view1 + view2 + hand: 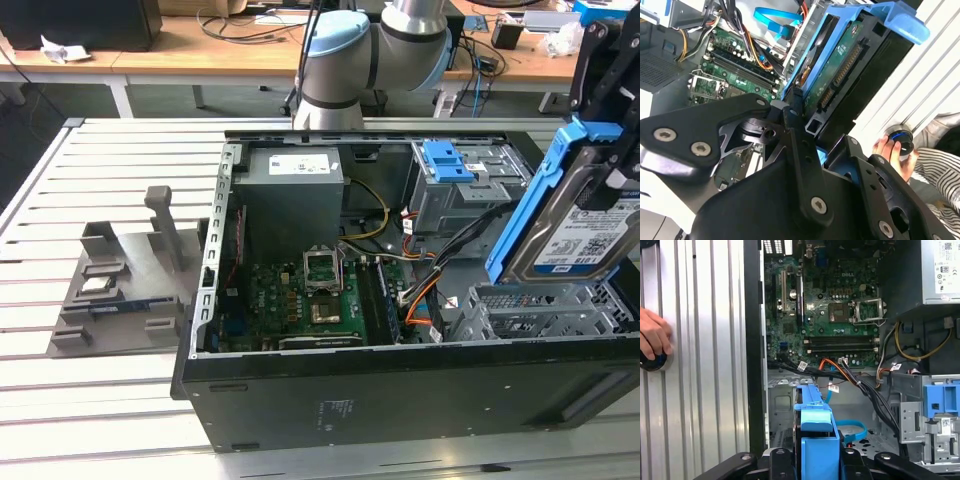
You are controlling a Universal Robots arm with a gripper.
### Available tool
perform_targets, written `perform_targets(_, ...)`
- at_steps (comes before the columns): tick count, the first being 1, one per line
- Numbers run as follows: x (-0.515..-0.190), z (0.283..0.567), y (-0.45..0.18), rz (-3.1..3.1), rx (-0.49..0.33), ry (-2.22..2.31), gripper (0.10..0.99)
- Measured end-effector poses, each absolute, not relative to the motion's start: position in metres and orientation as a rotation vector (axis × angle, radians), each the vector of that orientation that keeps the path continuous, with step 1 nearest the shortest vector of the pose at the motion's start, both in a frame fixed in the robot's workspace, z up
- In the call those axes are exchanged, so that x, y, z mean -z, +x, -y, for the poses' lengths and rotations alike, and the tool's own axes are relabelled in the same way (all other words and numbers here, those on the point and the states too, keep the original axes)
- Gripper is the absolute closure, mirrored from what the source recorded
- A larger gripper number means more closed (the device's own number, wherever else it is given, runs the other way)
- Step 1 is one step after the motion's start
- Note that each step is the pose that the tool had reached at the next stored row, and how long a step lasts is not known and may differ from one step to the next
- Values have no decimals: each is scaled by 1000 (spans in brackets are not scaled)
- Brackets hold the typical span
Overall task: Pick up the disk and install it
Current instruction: 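Pick up the disk, then insert the disk into the insertion slot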
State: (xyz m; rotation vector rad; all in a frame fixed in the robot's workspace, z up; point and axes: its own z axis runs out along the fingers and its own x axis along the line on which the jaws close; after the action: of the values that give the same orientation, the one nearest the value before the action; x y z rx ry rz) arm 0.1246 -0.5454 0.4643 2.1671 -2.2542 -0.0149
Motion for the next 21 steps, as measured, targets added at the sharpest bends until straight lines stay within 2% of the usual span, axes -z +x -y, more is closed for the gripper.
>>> perform_targets(21,-455,545,125,2233,13,2187,722)
